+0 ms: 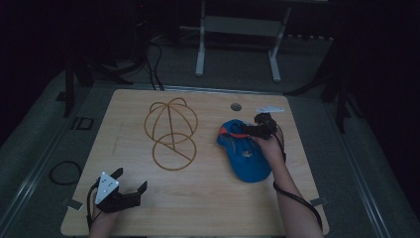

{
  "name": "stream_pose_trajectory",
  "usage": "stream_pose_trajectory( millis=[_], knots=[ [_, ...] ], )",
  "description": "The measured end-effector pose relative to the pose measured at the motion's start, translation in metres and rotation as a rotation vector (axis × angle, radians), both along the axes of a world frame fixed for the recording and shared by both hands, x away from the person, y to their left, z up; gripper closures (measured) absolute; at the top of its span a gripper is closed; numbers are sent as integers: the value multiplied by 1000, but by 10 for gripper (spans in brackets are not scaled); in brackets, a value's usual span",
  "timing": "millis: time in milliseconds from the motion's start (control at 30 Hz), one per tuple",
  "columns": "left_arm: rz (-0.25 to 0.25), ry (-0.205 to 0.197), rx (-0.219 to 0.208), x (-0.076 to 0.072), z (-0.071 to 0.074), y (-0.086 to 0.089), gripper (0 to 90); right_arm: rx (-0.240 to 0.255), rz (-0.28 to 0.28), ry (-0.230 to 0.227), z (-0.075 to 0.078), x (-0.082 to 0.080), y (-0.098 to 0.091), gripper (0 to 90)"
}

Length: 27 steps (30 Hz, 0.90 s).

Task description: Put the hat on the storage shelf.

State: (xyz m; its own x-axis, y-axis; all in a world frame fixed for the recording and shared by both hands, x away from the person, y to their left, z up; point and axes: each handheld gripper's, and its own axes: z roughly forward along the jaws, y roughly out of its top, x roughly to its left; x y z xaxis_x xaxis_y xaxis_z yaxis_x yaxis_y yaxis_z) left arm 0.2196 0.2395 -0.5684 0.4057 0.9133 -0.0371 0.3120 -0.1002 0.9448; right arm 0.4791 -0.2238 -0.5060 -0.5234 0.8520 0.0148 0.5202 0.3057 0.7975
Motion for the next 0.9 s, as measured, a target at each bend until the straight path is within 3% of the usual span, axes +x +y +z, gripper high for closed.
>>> stream_pose_trajectory(
  millis=[300, 433, 667, 900],
  knots=[
    [-8, 2, -10, -1, 0, 0, 18, -95, -23, 49, -17, 22, 8, 275],
    [-10, 1, -14, -1, 0, 0, 18, -103, -26, 90, -26, 27, 11, 274],
    [-12, 1, -14, -1, 1, 0, 18, -76, -40, 160, -39, 35, 10, 273],
    [-14, 1, -15, -1, 1, 0, 18, -129, -29, 169, -45, 36, 16, 274]
  ],
)
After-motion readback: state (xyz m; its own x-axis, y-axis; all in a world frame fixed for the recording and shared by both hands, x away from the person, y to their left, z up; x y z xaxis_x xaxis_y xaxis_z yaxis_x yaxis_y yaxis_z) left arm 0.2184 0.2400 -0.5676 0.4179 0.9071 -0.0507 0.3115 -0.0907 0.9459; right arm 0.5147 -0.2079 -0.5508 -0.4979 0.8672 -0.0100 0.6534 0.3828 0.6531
